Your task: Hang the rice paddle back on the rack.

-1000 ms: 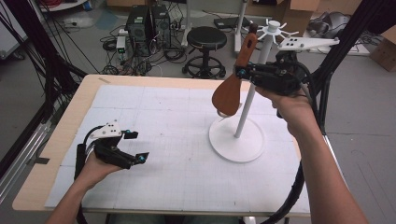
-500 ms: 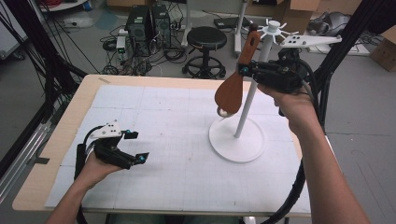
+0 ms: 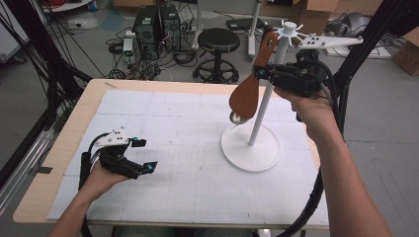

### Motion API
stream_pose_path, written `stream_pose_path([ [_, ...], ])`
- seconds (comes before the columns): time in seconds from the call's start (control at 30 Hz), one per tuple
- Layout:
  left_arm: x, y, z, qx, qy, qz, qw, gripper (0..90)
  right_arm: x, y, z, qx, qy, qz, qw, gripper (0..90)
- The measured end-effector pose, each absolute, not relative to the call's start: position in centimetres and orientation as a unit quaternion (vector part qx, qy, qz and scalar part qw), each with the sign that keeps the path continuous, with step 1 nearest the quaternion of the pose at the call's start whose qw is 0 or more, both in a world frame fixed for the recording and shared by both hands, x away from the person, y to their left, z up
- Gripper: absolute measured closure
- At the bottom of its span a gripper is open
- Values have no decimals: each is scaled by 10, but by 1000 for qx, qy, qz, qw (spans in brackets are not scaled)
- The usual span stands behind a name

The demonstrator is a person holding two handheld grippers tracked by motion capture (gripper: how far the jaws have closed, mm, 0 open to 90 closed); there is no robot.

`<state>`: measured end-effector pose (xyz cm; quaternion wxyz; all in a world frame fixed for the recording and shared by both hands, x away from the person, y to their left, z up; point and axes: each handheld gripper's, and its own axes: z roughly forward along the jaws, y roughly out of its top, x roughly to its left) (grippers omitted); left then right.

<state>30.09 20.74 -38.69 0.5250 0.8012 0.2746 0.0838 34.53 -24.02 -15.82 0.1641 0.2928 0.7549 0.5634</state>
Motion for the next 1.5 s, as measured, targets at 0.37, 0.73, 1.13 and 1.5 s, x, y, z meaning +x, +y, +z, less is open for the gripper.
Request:
stream_pose_path([
  [0.37, 301, 208, -387, 800, 275, 84, 526, 70, 348, -241, -159, 297, 755, 560, 168, 820],
  [0.73, 301, 208, -387, 800, 275, 83, 527, 70, 349, -244, -159, 304, 753, 557, 173, 820],
  [1.13, 301, 208, -387, 800, 274, 81, 527, 70, 350, -246, -162, 308, 753, 555, 174, 820],
  [1.5, 301, 208, -387, 800, 274, 82, 527, 70, 352, -249, -163, 312, 752, 555, 174, 820],
])
